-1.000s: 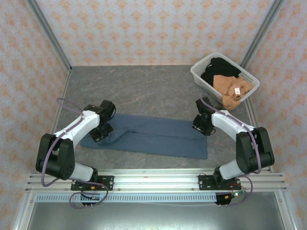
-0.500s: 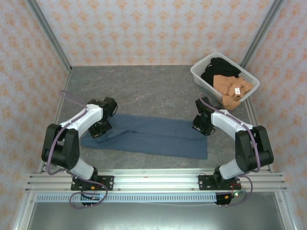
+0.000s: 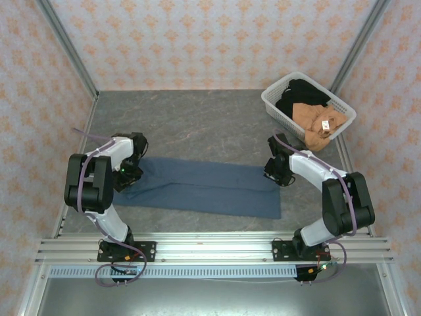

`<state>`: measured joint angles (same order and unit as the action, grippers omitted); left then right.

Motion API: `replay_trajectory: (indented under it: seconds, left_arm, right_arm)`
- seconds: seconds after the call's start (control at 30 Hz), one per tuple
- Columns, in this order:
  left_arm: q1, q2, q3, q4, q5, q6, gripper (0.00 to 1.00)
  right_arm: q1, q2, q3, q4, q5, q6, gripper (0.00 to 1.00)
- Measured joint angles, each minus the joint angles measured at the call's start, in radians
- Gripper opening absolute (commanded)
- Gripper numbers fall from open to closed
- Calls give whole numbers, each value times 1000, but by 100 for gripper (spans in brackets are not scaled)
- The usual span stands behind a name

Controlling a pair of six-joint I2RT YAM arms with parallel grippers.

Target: Fold and stack the t-shirts

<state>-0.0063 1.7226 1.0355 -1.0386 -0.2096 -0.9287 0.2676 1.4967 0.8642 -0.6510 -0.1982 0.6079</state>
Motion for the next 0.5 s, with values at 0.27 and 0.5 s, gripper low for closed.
replay_trajectory:
  seconds: [0.27, 0.5]
  left_arm:
    - [0, -73, 31, -6, -19, -6, 56]
    - [0, -299, 13, -30, 80, -23, 33]
  right_arm:
    - [0, -18, 0, -16, 8, -10, 30]
    - [0, -62, 0, -21, 13, -35, 30]
